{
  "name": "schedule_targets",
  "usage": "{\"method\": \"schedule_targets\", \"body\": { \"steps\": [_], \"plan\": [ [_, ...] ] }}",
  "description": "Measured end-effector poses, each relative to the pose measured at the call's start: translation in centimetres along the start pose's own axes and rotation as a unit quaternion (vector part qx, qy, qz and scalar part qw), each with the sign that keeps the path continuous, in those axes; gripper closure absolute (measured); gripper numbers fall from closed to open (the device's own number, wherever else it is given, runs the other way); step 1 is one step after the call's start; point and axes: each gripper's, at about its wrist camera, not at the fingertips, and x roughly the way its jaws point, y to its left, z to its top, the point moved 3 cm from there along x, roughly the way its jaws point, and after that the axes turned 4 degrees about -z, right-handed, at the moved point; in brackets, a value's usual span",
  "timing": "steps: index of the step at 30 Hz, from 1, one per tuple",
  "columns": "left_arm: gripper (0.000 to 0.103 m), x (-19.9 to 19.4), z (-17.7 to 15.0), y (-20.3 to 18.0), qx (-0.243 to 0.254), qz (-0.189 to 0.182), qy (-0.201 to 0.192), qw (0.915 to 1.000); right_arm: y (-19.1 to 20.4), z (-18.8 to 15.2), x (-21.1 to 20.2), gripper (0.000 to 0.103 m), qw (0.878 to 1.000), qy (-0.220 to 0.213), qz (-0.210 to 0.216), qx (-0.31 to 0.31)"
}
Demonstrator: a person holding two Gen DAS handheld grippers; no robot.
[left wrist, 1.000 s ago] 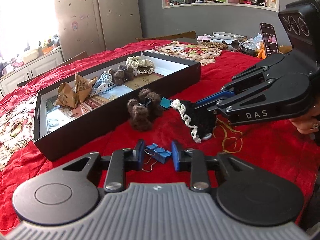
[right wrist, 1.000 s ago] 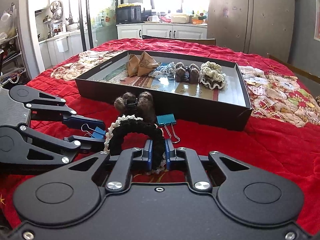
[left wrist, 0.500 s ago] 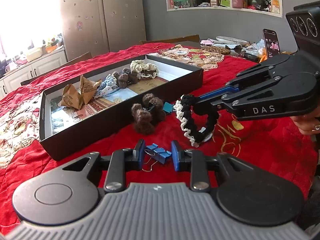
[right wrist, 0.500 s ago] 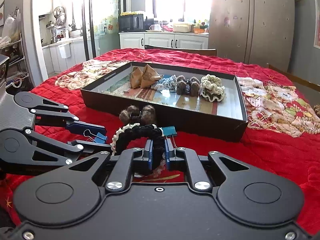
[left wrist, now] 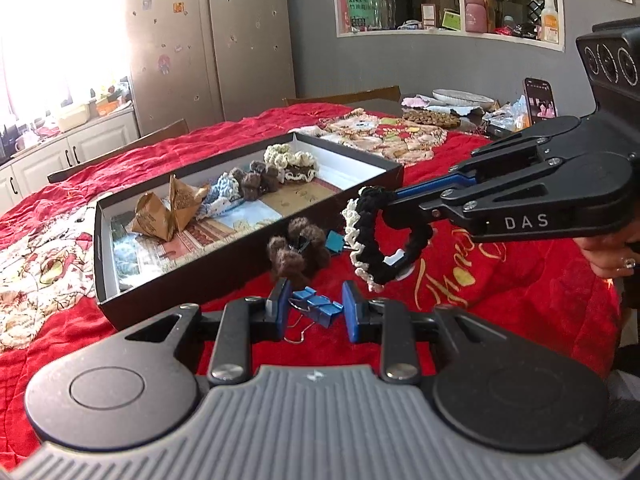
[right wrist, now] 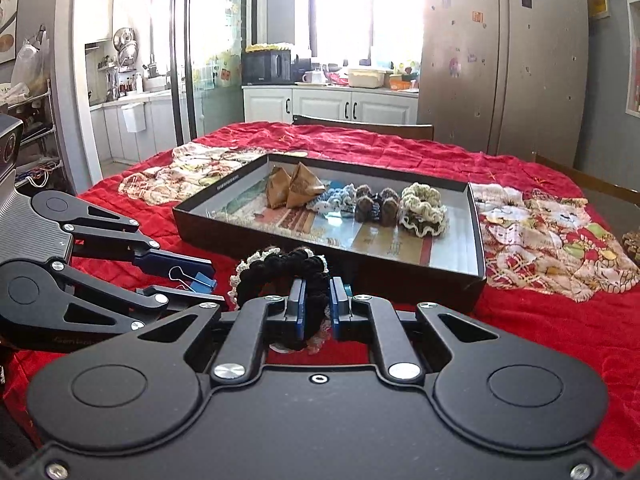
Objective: Organize objects
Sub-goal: 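Lift the binder clip with the left tool while the right tool carries the scrunchie over the box, then lower the binder clip with the left tool while the right tool lowers the scrunchie into the box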
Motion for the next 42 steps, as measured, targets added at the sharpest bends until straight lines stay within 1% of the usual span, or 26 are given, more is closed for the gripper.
{"method": "schedule_targets", "body": {
  "steps": [9,19,34,42],
  "plan": [
    [0.071,-0.7,1.1,0.3,0.000,0.009,-0.015,0.9998,-0.2,1.3,-0.6,0.091,1.000,-0.018,-0.005,-0.002],
    [0.071,-1.7,3.3,1.8,-0.005,0.036,-0.044,0.9984,-0.1,3.8,-0.6,0.091,0.999,-0.046,-0.012,-0.011],
    [0.071,-1.5,5.7,3.9,-0.018,0.071,-0.067,0.9951,-0.6,7.1,1.1,0.091,0.997,-0.065,-0.034,-0.012],
    [0.071,-0.4,6.6,5.9,-0.039,0.086,-0.068,0.9932,-1.2,8.3,3.3,0.091,0.997,-0.059,-0.039,-0.004]
  ]
}}
